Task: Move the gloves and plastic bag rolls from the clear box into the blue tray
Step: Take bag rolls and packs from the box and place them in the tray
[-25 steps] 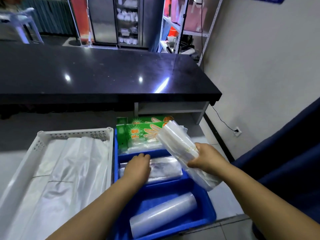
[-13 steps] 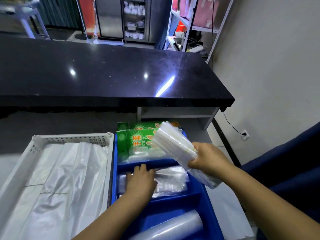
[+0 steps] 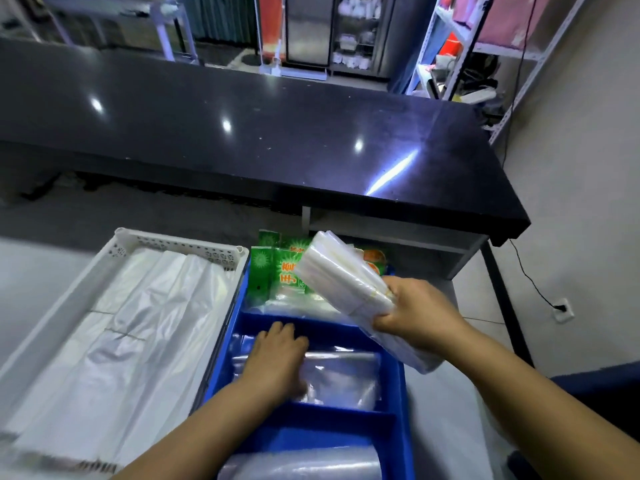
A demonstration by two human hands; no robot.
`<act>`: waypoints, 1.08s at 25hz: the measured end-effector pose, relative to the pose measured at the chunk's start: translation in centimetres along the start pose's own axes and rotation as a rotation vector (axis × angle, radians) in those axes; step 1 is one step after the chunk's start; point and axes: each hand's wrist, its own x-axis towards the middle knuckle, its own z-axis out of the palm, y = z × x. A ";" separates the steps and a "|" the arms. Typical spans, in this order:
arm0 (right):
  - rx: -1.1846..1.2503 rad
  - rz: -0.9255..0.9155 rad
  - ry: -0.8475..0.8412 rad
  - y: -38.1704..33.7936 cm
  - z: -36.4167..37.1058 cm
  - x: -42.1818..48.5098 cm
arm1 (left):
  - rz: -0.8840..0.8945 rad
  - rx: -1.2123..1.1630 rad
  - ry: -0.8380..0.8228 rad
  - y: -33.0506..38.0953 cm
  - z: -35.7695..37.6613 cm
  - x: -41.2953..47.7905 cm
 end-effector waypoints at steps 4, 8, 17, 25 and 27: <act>-0.061 -0.175 -0.026 -1.4 0.9 1.4 | -0.030 -0.186 0.090 0.2 0.3 -2.8; -0.330 -0.327 -0.084 -2.6 4.3 2.5 | 0.063 -0.083 0.243 0.6 0.4 -5.2; -0.383 -0.295 -0.412 -2.3 8.7 3.4 | 0.111 -0.156 0.359 0.8 1.5 -5.9; -0.262 -0.389 0.037 -0.7 7.8 0.1 | 0.228 0.009 0.371 -0.9 0.7 -3.5; -0.248 -0.413 0.132 -0.4 8.0 -0.7 | 0.287 0.032 0.334 -1.4 0.7 -2.7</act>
